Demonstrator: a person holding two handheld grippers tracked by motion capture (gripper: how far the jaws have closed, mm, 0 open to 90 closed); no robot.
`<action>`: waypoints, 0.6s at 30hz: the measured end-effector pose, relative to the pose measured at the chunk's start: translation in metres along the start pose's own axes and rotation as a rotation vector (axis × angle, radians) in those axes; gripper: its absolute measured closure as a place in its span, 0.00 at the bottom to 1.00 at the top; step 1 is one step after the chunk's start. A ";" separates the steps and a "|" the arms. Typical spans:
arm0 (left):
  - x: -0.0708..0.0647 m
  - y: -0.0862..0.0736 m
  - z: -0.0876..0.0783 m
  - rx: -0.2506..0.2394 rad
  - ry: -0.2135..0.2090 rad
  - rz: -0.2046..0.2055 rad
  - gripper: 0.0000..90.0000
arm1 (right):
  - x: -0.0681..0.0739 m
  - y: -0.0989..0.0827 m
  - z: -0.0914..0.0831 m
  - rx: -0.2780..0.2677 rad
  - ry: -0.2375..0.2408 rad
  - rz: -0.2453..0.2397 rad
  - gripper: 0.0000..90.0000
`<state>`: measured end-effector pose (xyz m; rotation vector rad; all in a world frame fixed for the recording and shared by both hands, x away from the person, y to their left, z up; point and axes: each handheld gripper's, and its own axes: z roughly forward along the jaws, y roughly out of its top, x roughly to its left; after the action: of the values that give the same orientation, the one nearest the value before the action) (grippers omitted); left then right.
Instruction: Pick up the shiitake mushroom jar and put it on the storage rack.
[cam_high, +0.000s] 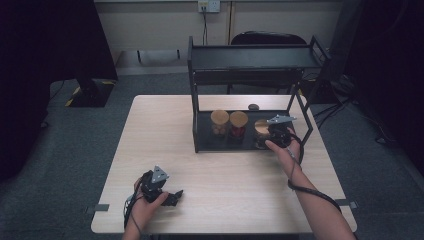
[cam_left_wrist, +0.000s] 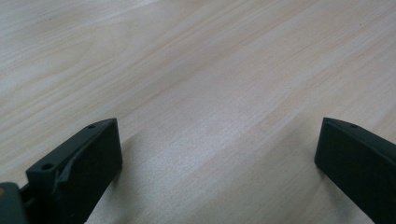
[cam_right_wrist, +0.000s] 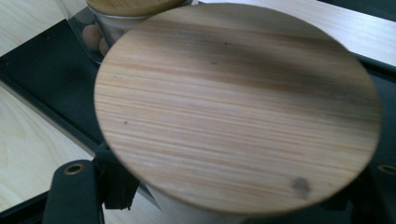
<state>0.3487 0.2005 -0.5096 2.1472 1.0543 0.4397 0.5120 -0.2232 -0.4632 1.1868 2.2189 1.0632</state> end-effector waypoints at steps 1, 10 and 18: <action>0.000 0.000 0.000 0.000 0.000 0.000 0.00 | 0.000 0.000 0.001 0.003 0.000 0.000 0.28; 0.000 0.000 0.000 0.000 0.000 0.000 0.00 | -0.001 0.001 0.009 0.015 -0.008 -0.009 0.28; 0.000 0.000 0.000 0.000 0.000 0.000 0.00 | -0.004 0.001 0.012 0.020 -0.013 -0.007 0.28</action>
<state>0.3487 0.2005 -0.5096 2.1474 1.0541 0.4396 0.5226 -0.2209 -0.4698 1.1901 2.2273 1.0308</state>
